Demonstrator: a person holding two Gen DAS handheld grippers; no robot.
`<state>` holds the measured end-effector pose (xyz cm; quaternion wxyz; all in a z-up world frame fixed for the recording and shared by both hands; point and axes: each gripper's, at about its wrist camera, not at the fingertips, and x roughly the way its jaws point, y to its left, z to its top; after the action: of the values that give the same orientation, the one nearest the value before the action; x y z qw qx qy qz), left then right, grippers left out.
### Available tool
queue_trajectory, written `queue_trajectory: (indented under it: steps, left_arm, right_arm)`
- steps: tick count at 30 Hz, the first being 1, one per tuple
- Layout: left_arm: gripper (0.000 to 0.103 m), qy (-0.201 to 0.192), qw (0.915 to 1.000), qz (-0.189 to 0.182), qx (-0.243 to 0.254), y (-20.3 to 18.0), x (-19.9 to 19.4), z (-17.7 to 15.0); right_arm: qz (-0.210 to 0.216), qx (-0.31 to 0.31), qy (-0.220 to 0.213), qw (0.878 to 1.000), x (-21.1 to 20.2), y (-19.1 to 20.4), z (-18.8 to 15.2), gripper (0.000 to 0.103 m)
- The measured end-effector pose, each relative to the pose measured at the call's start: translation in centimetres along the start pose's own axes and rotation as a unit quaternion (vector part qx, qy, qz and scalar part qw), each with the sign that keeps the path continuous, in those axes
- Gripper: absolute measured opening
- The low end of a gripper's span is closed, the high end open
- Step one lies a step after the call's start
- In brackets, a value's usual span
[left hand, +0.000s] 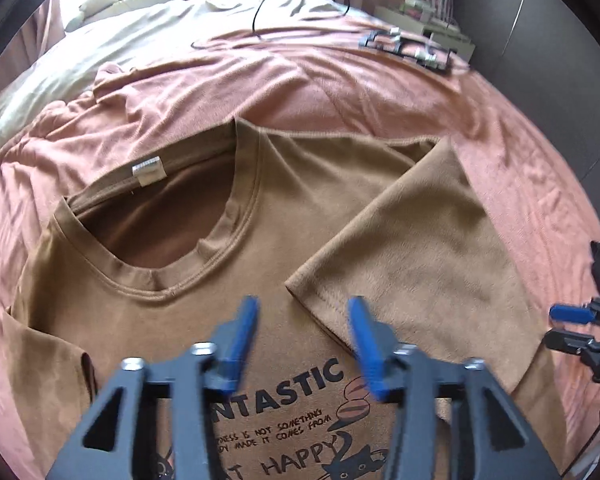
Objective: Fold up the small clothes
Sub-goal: 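Pinch the folded sleeve edge with the left gripper, straighten it, release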
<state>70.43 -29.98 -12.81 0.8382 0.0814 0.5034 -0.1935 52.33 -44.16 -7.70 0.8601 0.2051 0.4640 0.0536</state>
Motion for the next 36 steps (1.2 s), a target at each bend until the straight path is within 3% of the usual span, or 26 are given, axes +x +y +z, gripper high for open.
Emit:
queue_trajectory:
  steps: [2,6,9,13,14,16,20,26,36]
  left_arm:
    - [0.063,-0.017,0.9998,-0.008,-0.010,0.5,-0.4,0.2]
    - [0.063,-0.013,0.9995,-0.010,-0.027,1.1,0.6,0.7]
    - [0.060,-0.010,0.9997,-0.005,-0.020,1.1,1.8,0.8]
    - [0.046,0.004,0.9999,-0.012,-0.008,0.8,3.8,0.7]
    - [0.042,0.005,1.0000,-0.006,-0.003,0.6,4.2,0.6]
    - [0.021,-0.006,1.0000,-0.002,-0.004,0.7,4.3,0.5]
    - [0.007,-0.010,0.9996,-0.021,-0.017,1.1,4.2,0.5]
    - [0.005,-0.002,0.9979,-0.055,-0.036,2.2,3.4,0.6]
    - [0.005,0.013,0.9977,-0.061,-0.025,2.4,4.6,0.5]
  right_arm:
    - [-0.001,-0.001,-0.013,1.000,-0.5,0.1,0.8,0.053]
    - [-0.009,0.005,-0.022,1.000,0.0,0.2,2.5,0.053]
    - [-0.013,0.004,-0.027,1.000,0.8,0.4,3.9,0.045]
    - [-0.022,0.004,-0.031,0.999,2.5,0.8,5.9,0.037]
    - [-0.023,0.003,-0.031,0.999,3.0,0.9,6.5,0.035]
    - [-0.027,0.000,-0.032,0.999,3.9,1.2,7.6,0.035]
    - [-0.042,-0.006,-0.033,0.999,6.3,1.8,9.7,0.035]
    - [-0.055,-0.005,-0.031,0.998,8.8,2.5,11.7,0.035]
    - [-0.089,-0.004,-0.033,0.996,11.7,3.1,14.7,0.035]
